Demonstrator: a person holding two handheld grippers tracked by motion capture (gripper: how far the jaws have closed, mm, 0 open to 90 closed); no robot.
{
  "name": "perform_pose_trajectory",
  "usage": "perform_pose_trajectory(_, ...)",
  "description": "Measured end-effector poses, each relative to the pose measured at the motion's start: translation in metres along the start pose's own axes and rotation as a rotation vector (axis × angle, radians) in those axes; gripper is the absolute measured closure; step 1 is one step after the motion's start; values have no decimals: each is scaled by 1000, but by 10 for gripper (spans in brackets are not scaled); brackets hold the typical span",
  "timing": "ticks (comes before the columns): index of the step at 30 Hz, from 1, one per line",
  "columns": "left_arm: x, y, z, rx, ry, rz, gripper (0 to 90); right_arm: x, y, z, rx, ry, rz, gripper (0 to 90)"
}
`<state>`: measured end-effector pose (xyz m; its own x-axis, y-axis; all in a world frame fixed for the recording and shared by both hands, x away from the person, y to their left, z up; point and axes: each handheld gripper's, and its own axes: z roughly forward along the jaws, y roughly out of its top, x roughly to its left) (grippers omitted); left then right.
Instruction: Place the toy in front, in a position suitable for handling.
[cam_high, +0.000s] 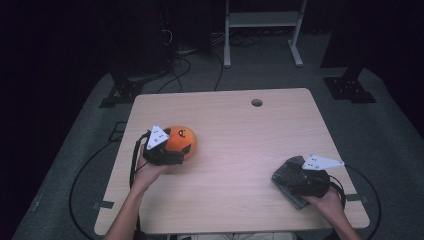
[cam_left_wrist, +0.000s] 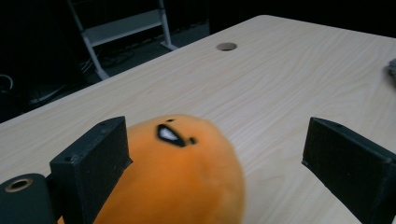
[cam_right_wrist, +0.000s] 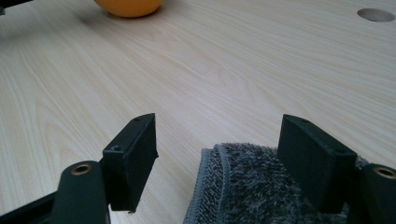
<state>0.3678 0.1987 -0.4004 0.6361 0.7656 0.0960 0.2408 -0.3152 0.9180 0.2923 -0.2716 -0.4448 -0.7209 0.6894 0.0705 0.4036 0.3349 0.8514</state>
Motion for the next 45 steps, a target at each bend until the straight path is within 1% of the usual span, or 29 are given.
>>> perform_pose_trajectory(1,4,0,1,4,5,2,65,0,0,0,0,0,1,273)
perform_pose_trajectory(2,4,0,1,4,5,2,65,0,0,0,-1,1,1,273)
perform_pose_trajectory(3,11,-1,1,-15,0,-13,66,0,0,0,0,2,1,271)
perform_pose_trajectory(5,13,-2,2,-19,7,-11,68,0,0,0,5,2,0,271)
perform_pose_trajectory(6,20,-5,4,-3,2,-9,68,0,0,1,6,2,0,271)
perform_pose_trajectory(8,26,-8,7,23,10,-12,67,0,-1,1,8,4,0,270)
perform_pose_trajectory(9,29,-10,8,35,8,-24,67,0,-1,1,7,5,0,270)
perform_pose_trajectory(12,33,-12,11,43,7,-24,68,0,-1,1,6,6,-1,270)
perform_pose_trajectory(15,39,-16,17,74,21,-44,68,0,-1,1,7,7,-2,270)
perform_pose_trajectory(18,42,-21,24,121,-10,-68,69,0,-1,1,7,10,-3,271)
perform_pose_trajectory(20,41,-23,26,134,-10,-61,94,0,-1,0,5,9,-4,275)
perform_pose_trajectory(22,40,-22,27,141,-7,-62,159,0,-1,0,1,9,-4,281)
perform_pose_trajectory(23,39,-22,27,145,-5,-60,209,0,-1,-1,1,10,-3,281)
perform_pose_trajectory(24,38,-22,27,149,1,-44,258,0,-1,-1,0,10,-2,280)
perform_pose_trajectory(26,38,-22,27,151,3,-39,343,0,-1,-1,-2,10,-1,279)
perform_pose_trajectory(27,37,-21,26,154,-1,-36,343,0,-1,-1,-2,10,-1,279)
perform_pose_trajectory(28,36,-20,25,158,8,-26,387,0,0,-1,-2,9,-2,279)
perform_pose_trajectory(31,34,-19,23,152,18,-7,443,-1,0,0,1,4,1,277)
perform_pose_trajectory(32,34,-19,23,152,18,-7,457,-1,0,0,2,3,3,276)
perform_pose_trajectory(33,33,-18,22,144,12,-2,468,-2,-1,0,3,1,5,275)
perform_pose_trajectory(35,33,-16,20,120,3,-6,481,-3,-1,-1,2,0,10,275)
perform_pose_trajectory(37,31,-14,19,110,0,-6,484,-3,-1,-1,-2,-2,9,275)
perform_pose_trajectory(39,24,-9,16,83,-17,-4,484,-5,-1,-3,-11,-4,16,275)
perform_pose_trajectory(40,24,-9,16,83,-17,-4,482,-5,-1,-3,-11,-4,16,275)
perform_pose_trajectory(41,19,-5,14,60,-40,-14,481,-6,-1,-3,-17,-9,16,274)
perform_pose_trajectory(42,16,-3,14,48,-51,-17,480,-7,-1,-3,-17,-8,20,273)
perform_pose_trajectory(43,16,-3,14,48,-51,-17,478,-7,-1,-4,-17,-10,21,272)
perform_pose_trajectory(44,10,1,13,29,-67,-25,476,-7,-1,-4,-17,-12,24,271)
perform_pose_trajectory(45,7,3,13,30,-73,-25,472,-8,-1,-4,-19,-13,25,271)
